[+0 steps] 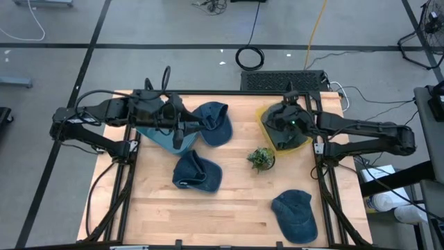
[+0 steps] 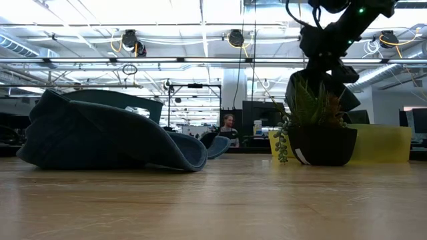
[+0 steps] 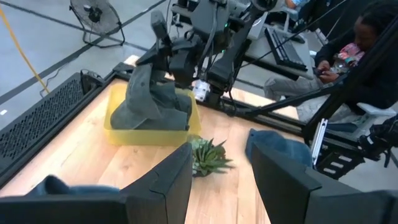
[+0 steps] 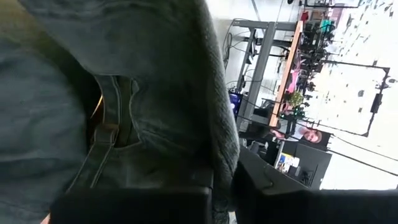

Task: Pick & Place hat
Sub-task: Put the gray cap into the yellow bin

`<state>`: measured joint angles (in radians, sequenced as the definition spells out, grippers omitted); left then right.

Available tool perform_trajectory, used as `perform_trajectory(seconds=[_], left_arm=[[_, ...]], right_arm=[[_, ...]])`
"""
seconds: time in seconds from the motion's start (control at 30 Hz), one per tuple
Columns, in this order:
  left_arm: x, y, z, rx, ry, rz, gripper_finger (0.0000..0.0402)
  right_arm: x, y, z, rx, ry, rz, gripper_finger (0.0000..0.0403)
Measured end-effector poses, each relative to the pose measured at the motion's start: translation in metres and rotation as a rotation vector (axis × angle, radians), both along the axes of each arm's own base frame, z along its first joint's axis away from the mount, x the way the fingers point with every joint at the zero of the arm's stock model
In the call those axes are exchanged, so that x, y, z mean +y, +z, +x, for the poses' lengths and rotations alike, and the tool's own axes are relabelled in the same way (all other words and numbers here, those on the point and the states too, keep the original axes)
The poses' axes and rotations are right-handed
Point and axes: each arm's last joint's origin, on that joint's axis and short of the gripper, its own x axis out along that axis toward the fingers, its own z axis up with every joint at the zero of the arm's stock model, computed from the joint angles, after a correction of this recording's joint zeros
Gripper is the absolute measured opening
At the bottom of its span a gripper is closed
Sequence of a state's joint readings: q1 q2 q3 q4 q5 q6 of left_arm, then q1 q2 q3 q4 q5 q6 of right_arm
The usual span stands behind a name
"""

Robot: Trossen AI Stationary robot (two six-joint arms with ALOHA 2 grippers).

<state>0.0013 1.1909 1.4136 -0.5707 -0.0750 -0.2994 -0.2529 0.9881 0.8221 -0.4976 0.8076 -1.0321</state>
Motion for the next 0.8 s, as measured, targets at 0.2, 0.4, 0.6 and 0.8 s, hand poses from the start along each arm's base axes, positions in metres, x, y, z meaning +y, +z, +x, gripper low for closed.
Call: perform_trajectory(seconds=[0.2,0.4,0.6,0.8], left_arm=[[0.000,-0.004,-0.001,0.040,0.007,-0.017,0.0170],[0.000,-0.004,-0.001,0.039,0.008,-0.016,0.0170],[0.000,-0.004,-0.001,0.038,0.010,-0.017,0.0170],[0.000,-0.004,-0.001,0.038,0.011,-0.017,0.0170]], right_arm=[[0.010,0.001,-0.008,-0.067,-0.008,0.038,0.0011],[0.021,-0.005,-0.016,-0.089,-0.043,0.129,0.0011],[0.032,-0.011,-0.018,-0.175,-0.067,0.274,0.0011],[0.040,-0.032,-0.024,-0.168,-0.076,0.414,0.0011]])
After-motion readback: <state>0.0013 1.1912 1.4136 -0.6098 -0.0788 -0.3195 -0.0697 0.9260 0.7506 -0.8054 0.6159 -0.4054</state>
